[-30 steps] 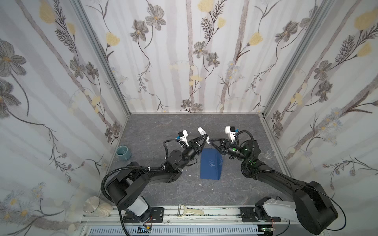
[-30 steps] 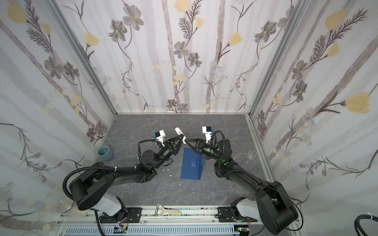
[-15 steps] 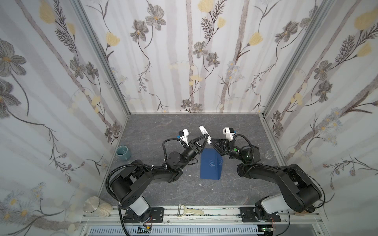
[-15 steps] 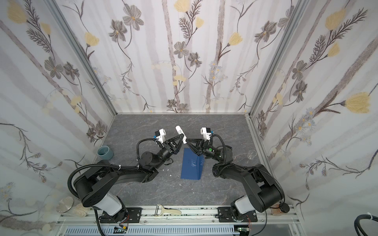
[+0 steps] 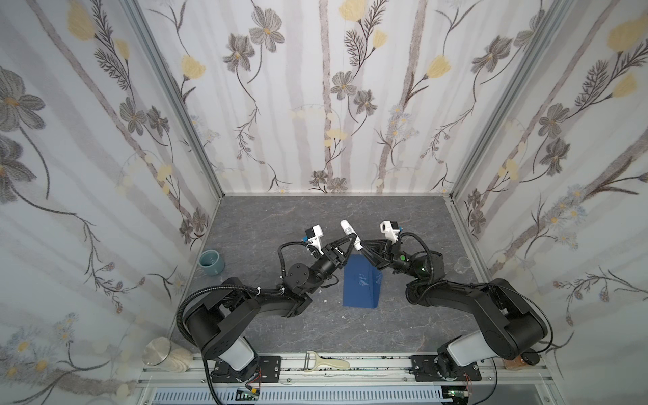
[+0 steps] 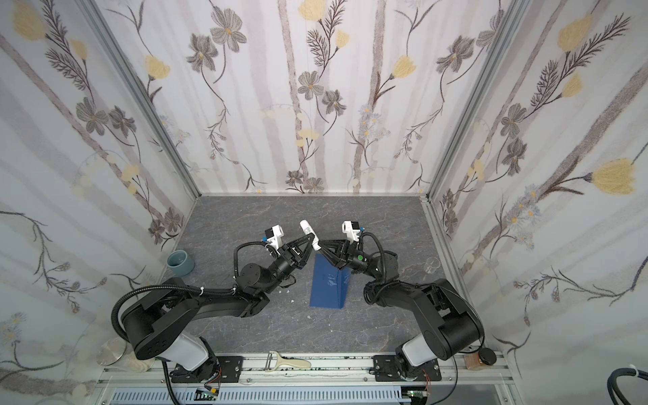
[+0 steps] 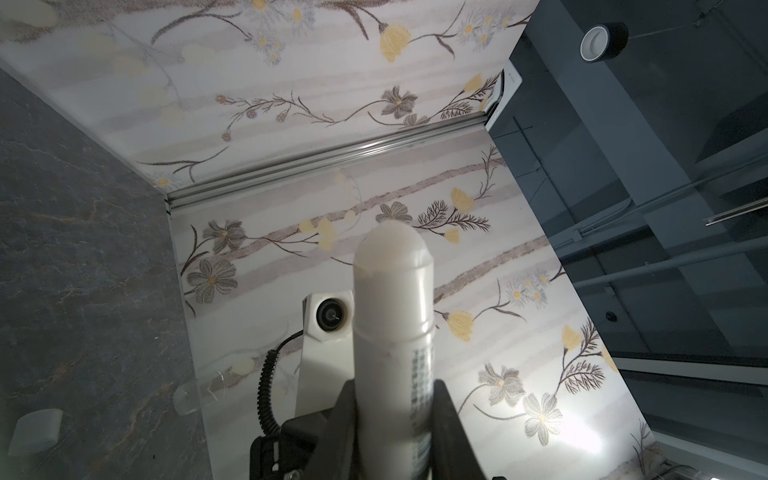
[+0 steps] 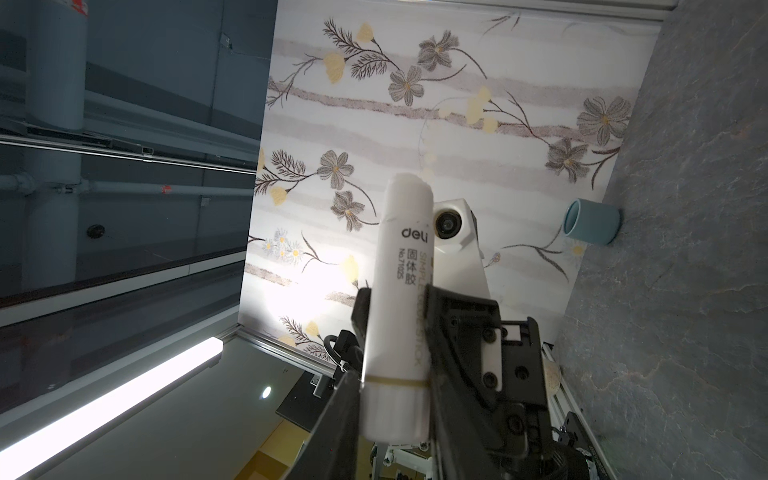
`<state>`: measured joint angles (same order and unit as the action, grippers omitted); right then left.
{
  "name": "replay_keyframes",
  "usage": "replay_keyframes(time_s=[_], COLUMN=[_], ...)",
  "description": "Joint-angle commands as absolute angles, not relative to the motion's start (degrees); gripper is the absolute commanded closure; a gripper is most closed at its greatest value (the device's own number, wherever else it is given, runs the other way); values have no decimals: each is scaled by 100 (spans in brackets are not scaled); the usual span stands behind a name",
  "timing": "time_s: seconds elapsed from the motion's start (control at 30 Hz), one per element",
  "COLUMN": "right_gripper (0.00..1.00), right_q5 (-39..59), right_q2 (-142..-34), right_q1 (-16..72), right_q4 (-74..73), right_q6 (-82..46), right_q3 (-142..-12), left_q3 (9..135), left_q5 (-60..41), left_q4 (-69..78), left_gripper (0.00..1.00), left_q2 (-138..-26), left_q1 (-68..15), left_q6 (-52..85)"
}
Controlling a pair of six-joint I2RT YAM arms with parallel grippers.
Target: Place the letter into the envelope and seal it
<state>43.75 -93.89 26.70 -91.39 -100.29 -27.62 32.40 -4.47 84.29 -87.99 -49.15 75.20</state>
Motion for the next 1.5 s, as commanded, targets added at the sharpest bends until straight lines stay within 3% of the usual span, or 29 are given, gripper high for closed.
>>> replay_keyframes(time_s=[0.0, 0.17, 0.23, 0.3, 0.4, 0.63, 0.83, 1.2, 1.47], right_gripper=[68, 64, 62, 59, 55, 52, 51, 80, 85], right_q5=[3755, 3085, 2310, 853, -666, -1735, -2033, -1989, -1216], right_q2=[-9085, -8004, -7429, -6872, -6496, -6727, -7011, -7172, -7076], right_q1=[2626, 2669, 2846, 3449, 4308, 5125, 5317, 5317, 5212], right_q4=[-8328, -5437, -3768, -2152, -1445, -747, -652, -930, -1121], right_q6=[-9030, -6911, -5669, -4268, -3072, -1665, -1123, -957, -1714], right_q3=[-2706, -2891, -3215, -3635, -3828, -4167, -4487, -4588, -4614], left_q3=[3286, 3481, 3561, 3691, 3891, 4260, 4324, 4343, 4283], left_q5=[-368, 156, 298, 392, 359, -20, -195, -268, -241], left_q4=[7470, 5864, 5406, 4931, 4515, 4090, 4039, 4044, 4160], left_gripper=[100, 100, 100, 100, 100, 100, 100, 100, 100], left_q2=[-8375, -7831, -7723, -7673, -7703, -7840, -7866, -7893, -7900], left_q1=[-4936, -4869, -4861, -4858, -4837, -4808, -4798, -4797, -4811], left_q6=[7442, 7745, 7895, 8003, 8141, 8220, 8284, 8313, 8178])
